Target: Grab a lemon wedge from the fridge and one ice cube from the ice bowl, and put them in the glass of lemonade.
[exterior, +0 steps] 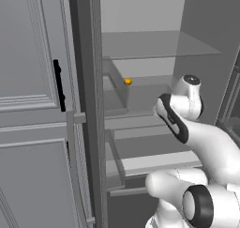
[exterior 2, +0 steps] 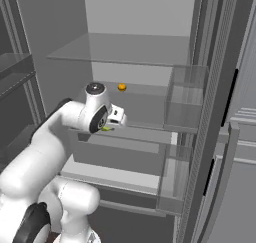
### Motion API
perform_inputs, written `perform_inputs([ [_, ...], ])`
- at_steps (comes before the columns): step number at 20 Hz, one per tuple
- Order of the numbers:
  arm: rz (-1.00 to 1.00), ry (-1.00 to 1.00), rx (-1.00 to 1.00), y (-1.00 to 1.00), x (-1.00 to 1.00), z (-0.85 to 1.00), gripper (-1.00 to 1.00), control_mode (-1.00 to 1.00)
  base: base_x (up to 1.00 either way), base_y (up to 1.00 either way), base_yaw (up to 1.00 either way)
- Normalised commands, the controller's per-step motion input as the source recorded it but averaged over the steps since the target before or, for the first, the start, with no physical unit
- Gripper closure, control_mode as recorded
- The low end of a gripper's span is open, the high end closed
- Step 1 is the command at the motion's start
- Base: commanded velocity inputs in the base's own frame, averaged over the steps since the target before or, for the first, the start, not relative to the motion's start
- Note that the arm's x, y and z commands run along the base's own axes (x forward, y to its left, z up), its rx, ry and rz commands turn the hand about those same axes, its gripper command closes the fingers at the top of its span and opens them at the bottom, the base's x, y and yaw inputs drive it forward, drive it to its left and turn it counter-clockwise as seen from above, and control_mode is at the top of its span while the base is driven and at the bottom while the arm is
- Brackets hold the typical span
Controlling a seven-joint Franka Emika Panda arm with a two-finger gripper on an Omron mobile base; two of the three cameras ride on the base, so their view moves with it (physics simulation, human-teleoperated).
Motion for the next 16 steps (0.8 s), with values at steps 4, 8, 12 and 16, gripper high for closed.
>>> perform_inputs([
  [4, 0.06, 0.0, -0.04, 0.0, -1.0, 0.51, 1.0, -1.0, 0.0, 0.0, 0.0],
  [8, 0.06, 0.0, -0.05, 0.06, -1.0, 0.61, 1.0, -1.0, 0.0, 0.0, 0.0],
  [12, 0.04, 0.0, -0.13, 0.18, -1.0, 0.29, 1.0, -1.0, 0.0, 0.0, 0.0],
  [16, 0.01, 0.0, -0.13, 0.15, -0.75, 0.0, 1.0, 1.0, -0.25, 0.02, 0.01],
])
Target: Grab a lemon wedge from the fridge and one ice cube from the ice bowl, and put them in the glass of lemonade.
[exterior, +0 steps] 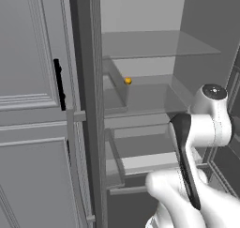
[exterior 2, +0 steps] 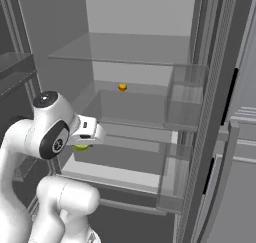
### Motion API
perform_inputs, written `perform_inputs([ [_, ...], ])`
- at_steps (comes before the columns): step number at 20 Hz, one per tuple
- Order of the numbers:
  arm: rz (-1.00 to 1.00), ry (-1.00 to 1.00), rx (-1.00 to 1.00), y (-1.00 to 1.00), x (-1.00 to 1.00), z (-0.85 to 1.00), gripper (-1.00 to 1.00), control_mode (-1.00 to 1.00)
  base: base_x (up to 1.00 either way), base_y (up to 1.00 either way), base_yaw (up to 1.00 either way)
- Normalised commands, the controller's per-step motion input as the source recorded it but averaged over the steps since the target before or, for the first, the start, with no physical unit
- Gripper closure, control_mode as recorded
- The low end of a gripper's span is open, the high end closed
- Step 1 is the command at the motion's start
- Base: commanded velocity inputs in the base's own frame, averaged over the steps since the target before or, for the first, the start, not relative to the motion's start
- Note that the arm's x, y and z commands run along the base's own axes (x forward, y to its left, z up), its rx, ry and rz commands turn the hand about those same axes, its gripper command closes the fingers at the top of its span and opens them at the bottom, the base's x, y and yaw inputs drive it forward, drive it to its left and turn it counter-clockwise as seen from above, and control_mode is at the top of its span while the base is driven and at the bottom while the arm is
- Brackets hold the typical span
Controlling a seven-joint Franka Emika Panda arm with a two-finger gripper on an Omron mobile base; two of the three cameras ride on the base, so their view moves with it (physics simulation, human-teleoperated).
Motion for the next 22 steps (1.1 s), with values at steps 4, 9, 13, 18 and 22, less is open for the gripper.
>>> perform_inputs([
  [4, 0.0, 0.0, 0.0, 0.0, 0.0, 0.0, 1.0, 1.0, -1.0, 0.0, 0.05],
  [9, 0.0, 0.0, 0.0, 0.0, 0.0, 0.0, 1.0, 1.0, -1.0, -0.29, 0.02],
  [13, 0.0, 0.0, 0.0, 0.0, 0.0, 0.0, 1.0, 1.0, -0.7, -0.93, -0.05],
  [18, 0.0, 0.0, 0.0, 0.0, 0.0, 0.0, 1.0, 1.0, -0.18, -1.0, -0.18],
  [22, 0.0, 0.0, 0.0, 0.0, 0.0, 0.0, 1.0, 1.0, -0.01, -0.98, -0.2],
])
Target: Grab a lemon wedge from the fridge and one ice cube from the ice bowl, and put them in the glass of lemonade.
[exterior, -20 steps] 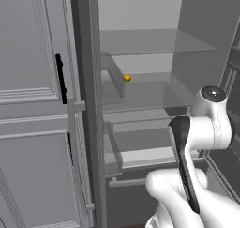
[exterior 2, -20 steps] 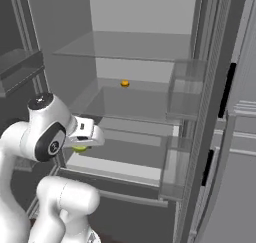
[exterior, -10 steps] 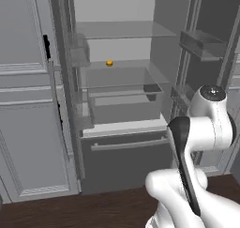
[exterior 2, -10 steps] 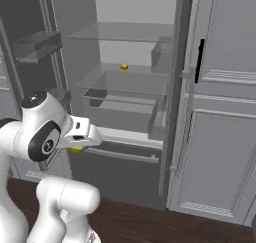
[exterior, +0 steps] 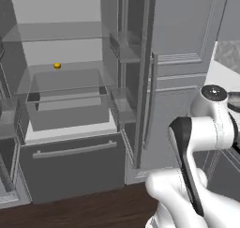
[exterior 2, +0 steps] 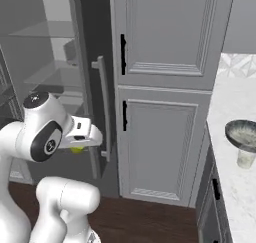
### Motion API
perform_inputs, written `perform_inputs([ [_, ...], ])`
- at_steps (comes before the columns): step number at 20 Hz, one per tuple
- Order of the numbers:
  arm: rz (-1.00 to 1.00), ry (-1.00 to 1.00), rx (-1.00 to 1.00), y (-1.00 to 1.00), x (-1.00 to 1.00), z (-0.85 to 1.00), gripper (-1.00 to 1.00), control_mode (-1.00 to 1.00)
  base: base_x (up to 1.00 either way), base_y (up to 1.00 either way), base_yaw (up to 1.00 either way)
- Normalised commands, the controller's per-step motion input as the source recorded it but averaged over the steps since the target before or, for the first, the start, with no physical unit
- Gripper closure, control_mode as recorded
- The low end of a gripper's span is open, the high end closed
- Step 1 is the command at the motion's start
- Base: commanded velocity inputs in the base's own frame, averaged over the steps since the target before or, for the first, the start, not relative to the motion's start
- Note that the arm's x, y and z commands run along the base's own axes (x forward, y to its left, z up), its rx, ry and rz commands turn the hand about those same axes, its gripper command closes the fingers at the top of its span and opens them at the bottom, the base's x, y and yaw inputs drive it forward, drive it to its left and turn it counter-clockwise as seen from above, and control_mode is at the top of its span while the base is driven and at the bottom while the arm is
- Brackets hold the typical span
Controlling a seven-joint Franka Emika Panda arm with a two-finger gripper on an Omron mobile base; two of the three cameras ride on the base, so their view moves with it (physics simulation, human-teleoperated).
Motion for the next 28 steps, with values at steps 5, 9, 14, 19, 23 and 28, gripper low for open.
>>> perform_inputs([
  [5, 0.0, 0.0, 0.0, 0.0, 0.0, 0.0, 1.0, 1.0, 0.0, -0.66, -0.33],
  [9, 0.0, 0.0, 0.0, 0.0, 0.0, 0.0, 1.0, 1.0, 0.0, -0.12, -0.44],
  [14, 0.0, 0.0, 0.0, 0.0, 0.0, 0.0, 1.0, 1.0, 0.22, -0.03, -0.43],
  [19, 0.0, 0.0, 0.0, 0.0, 0.0, 0.0, 1.0, 1.0, 0.54, -0.12, -0.39],
  [23, 0.0, 0.0, 0.0, 0.0, 0.0, 0.0, 1.0, 1.0, 0.82, -0.14, -0.37],
  [28, 0.0, 0.0, 0.0, 0.0, 0.0, 0.0, 1.0, 1.0, 0.81, -0.18, -0.35],
])
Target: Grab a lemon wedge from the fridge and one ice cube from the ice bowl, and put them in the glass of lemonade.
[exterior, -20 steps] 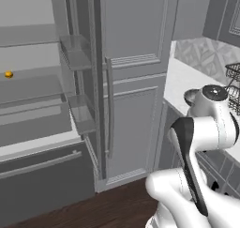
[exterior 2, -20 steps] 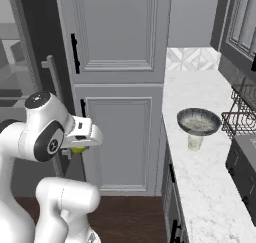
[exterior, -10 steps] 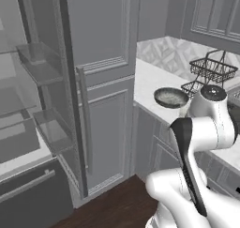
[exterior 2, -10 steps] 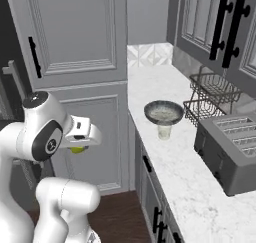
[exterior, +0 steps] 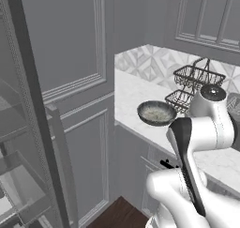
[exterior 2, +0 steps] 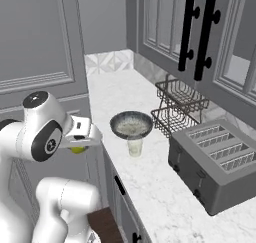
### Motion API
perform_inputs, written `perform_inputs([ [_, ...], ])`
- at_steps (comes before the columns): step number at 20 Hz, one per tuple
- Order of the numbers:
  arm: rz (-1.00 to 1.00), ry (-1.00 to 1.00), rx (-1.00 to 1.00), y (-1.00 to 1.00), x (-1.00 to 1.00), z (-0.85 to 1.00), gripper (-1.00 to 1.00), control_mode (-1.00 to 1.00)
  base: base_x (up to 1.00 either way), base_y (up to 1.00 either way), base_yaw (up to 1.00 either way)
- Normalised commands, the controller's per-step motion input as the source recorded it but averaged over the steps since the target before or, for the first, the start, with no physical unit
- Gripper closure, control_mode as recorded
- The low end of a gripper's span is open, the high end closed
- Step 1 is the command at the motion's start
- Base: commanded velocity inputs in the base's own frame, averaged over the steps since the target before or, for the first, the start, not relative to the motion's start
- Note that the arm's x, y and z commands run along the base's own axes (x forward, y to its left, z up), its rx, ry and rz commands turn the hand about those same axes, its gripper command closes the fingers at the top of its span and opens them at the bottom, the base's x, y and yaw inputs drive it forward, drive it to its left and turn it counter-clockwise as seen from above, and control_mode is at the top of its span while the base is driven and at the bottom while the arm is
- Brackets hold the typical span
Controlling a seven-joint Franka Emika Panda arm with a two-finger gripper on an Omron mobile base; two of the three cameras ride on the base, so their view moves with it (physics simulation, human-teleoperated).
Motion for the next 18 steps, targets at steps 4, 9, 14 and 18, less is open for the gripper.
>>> perform_inputs([
  [4, 0.0, 0.0, 0.0, 0.0, 0.0, 0.0, 1.0, 1.0, 0.49, -0.15, -0.27],
  [9, -0.06, 0.0, 0.0, 0.01, 0.12, 0.0, 1.0, -1.0, 0.0, 0.0, 0.0],
  [14, 0.0, 0.0, 0.0, -0.01, 0.0, 0.0, 1.0, -1.0, 0.0, 0.0, 0.0],
  [18, -0.04, 0.0, 0.0, 0.0, 0.01, -0.14, 1.0, -1.0, 0.0, 0.0, 0.0],
])
